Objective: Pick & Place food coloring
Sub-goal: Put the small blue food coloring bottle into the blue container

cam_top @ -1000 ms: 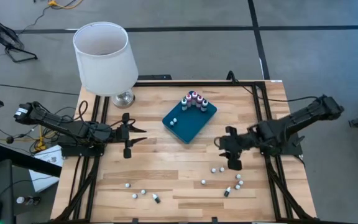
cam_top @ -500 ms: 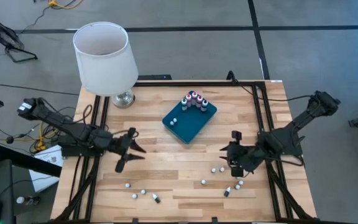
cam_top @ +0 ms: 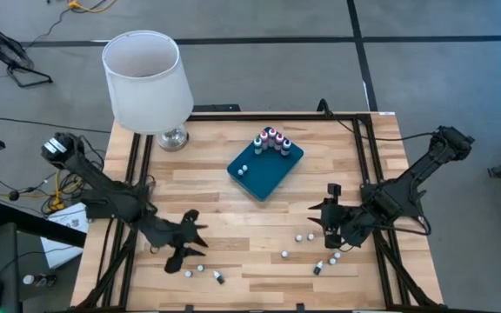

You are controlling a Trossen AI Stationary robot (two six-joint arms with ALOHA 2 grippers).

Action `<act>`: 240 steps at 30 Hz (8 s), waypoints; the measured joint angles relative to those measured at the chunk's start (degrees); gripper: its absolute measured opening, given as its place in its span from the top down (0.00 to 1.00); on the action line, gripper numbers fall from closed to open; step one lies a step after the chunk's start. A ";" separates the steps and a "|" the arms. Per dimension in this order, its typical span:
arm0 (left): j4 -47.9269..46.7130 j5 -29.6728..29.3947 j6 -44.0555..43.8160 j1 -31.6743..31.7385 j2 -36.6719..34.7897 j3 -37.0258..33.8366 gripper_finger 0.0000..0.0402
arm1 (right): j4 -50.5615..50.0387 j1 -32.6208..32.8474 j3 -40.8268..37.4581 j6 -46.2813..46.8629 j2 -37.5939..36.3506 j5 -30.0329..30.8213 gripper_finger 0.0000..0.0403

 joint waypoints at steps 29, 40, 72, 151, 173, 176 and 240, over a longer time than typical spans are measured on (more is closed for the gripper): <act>-15.57 8.47 -10.11 -2.65 17.67 10.99 0.71 | 1.86 0.00 0.00 -0.13 0.02 0.78 0.70; -14.70 7.21 -7.78 -2.65 17.67 10.99 0.71 | 1.86 0.00 0.00 -0.15 0.02 0.72 0.70; -13.76 11.19 -6.15 -1.95 21.26 10.97 0.71 | 2.12 0.00 0.00 -0.09 0.04 0.70 0.70; -14.25 7.68 31.84 48.01 21.39 28.65 0.86 | -0.02 0.00 0.00 -0.05 0.07 0.50 0.70; -12.13 8.55 31.64 48.71 31.36 28.66 0.86 | -0.03 0.00 -0.09 -0.04 0.09 0.54 0.70; -12.01 8.74 31.60 48.73 33.02 28.64 0.86 | 0.00 0.00 -0.09 -0.04 0.09 0.54 0.70; -12.24 8.62 32.25 48.71 34.50 28.67 0.86 | 0.03 0.00 -0.13 -0.02 0.15 0.52 0.70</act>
